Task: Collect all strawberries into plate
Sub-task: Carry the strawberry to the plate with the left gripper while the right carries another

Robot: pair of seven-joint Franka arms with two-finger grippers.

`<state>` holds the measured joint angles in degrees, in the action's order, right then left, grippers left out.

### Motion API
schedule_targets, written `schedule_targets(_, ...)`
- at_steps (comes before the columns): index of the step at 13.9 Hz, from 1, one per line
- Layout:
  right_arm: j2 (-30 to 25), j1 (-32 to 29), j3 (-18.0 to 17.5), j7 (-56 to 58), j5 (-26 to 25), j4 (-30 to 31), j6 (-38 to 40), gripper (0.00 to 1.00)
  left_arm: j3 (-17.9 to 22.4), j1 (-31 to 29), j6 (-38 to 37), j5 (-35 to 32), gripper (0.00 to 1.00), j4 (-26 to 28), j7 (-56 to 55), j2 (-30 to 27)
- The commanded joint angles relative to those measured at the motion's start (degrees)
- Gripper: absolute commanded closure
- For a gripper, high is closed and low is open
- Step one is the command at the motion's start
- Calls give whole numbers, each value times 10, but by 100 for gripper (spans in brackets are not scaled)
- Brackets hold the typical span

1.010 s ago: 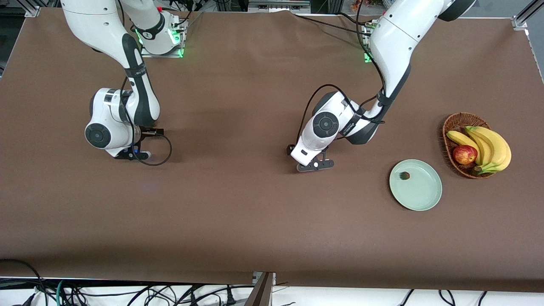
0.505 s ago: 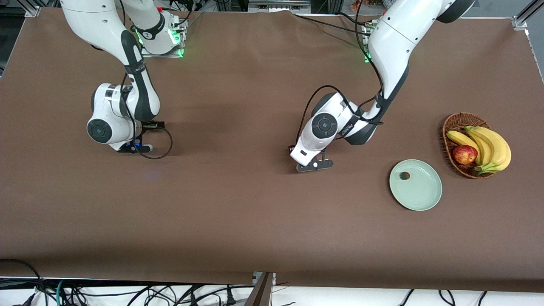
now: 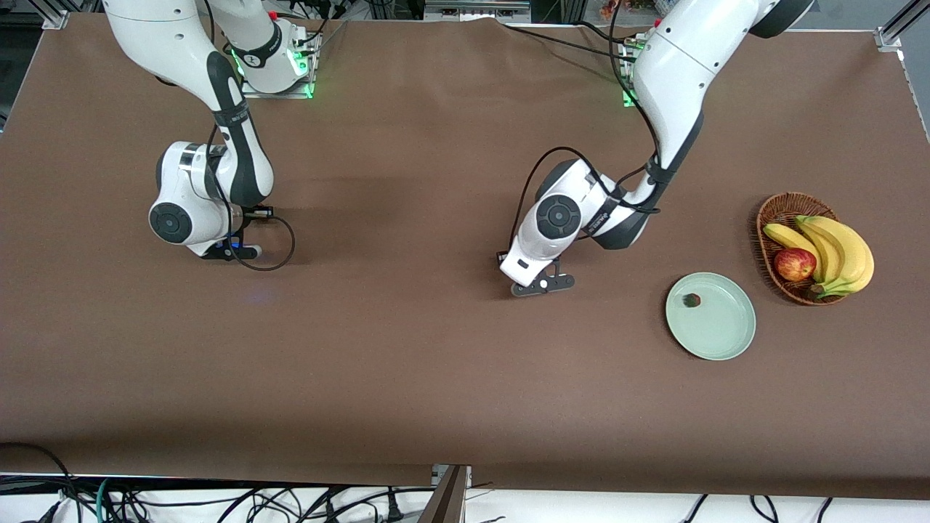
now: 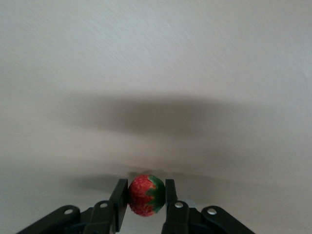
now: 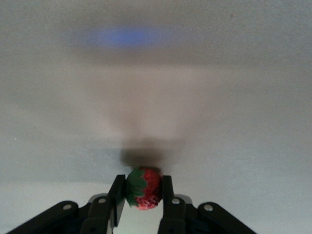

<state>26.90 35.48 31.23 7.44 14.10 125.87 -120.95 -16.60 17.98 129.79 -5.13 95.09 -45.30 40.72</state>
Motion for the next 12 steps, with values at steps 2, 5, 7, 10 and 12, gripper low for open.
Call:
schedule_targets(2,-16,4,-3,4,20,-20,-7,92,-4,-85,-104,-14,89,1,134,-68)
schedule_targets(5,15,9,-41,-16,100,-97,-6,92,-4,-183,-162,-15,88,1,315,-86)
schedule_targets(7,35,10,-80,-77,125,-147,-7,92,-2,-236,-163,-14,88,2,431,-90)
schedule_targets(10,69,13,-159,-264,126,-232,-10,92,-2,-297,-157,-15,88,-10,546,-81)
schedule_targets(12,109,13,-209,-380,125,-309,-13,92,-1,-312,-148,-15,87,-11,576,-73)
